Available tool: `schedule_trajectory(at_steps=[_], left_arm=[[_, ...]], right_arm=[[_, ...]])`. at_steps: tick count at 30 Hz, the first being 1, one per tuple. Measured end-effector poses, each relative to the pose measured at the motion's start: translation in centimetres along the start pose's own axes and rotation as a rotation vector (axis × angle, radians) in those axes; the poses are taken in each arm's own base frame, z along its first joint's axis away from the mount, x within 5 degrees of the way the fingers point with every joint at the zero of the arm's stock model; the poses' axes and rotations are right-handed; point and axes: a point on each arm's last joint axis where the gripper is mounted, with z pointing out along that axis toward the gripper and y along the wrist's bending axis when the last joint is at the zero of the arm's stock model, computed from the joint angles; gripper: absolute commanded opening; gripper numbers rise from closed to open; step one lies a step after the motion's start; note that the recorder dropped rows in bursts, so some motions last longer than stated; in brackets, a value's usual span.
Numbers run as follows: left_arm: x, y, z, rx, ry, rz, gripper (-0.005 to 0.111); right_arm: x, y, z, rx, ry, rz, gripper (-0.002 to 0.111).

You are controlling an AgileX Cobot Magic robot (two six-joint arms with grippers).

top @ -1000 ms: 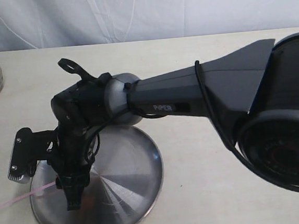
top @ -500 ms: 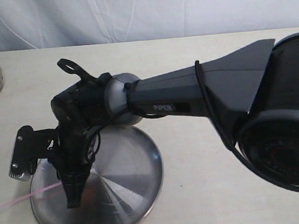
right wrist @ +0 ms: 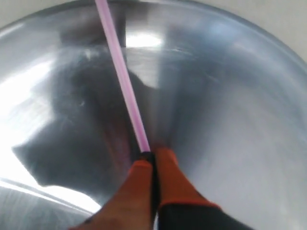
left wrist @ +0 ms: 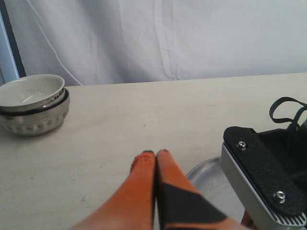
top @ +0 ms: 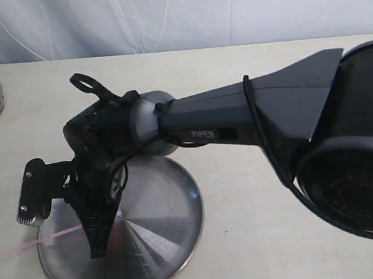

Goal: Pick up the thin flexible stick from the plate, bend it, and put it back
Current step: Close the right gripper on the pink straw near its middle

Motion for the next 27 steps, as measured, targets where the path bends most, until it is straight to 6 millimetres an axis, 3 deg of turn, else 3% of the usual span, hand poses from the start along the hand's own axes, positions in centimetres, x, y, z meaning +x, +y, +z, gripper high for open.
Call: schedule_trajectory(at_steps=[15, 27], left_arm=[[0.0, 0.0, 0.0, 0.0, 0.0, 0.0, 0.0], [0.0, 0.0, 0.0, 0.0, 0.0, 0.0, 0.0]], right_arm=[[1.1, -0.6, -0.1, -0.017, 0.052, 0.075, 0.0], [2.1, -2.1, -2.0, 0.0, 0.048, 0.121, 0.0]])
